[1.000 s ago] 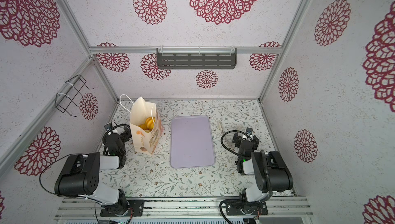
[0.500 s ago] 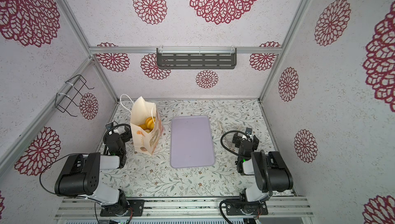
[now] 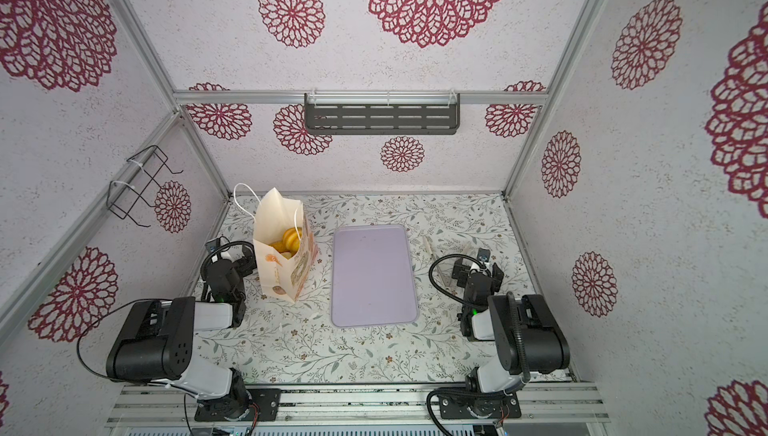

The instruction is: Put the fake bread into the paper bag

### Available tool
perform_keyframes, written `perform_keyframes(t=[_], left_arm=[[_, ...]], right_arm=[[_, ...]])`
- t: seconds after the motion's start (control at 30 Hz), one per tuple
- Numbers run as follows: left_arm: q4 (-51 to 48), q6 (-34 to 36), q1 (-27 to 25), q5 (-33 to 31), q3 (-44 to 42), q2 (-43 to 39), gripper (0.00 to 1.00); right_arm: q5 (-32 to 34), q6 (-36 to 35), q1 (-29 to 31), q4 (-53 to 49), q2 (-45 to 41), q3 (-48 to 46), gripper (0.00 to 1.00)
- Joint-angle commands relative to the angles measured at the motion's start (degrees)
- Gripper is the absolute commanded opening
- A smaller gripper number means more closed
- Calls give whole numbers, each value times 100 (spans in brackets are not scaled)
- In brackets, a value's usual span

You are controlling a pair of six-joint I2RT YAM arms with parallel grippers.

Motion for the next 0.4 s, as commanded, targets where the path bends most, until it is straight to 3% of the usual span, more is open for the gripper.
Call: perform_keyframes(t=[0.0, 0.37], left_arm=[[-23, 92, -57, -13, 102, 40, 97], [-23, 92, -53, -13, 97, 40, 97]], right_arm=[[105, -61, 31, 208, -62, 21, 99], [132, -77, 58, 202, -61, 16, 99]])
